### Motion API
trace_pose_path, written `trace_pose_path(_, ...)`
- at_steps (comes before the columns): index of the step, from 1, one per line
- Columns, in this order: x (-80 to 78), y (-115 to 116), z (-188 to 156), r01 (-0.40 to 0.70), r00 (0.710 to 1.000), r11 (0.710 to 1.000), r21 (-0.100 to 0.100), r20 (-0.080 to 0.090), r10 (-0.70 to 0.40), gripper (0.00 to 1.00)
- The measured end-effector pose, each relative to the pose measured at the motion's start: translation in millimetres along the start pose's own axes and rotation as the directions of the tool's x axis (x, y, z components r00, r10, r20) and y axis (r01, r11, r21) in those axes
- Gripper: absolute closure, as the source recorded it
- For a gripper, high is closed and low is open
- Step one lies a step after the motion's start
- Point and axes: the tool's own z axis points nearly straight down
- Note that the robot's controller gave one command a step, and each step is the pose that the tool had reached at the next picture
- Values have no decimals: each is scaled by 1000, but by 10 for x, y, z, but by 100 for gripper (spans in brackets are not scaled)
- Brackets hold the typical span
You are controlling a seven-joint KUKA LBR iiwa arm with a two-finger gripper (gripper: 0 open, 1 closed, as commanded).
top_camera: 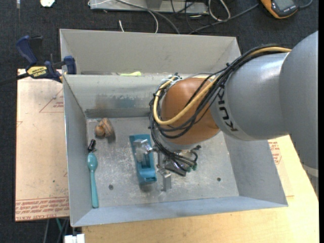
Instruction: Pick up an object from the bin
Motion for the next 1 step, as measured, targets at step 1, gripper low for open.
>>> trace_pose_path(1, 16, 21, -62, 80, 997, 997, 0, 2, -80, 0)
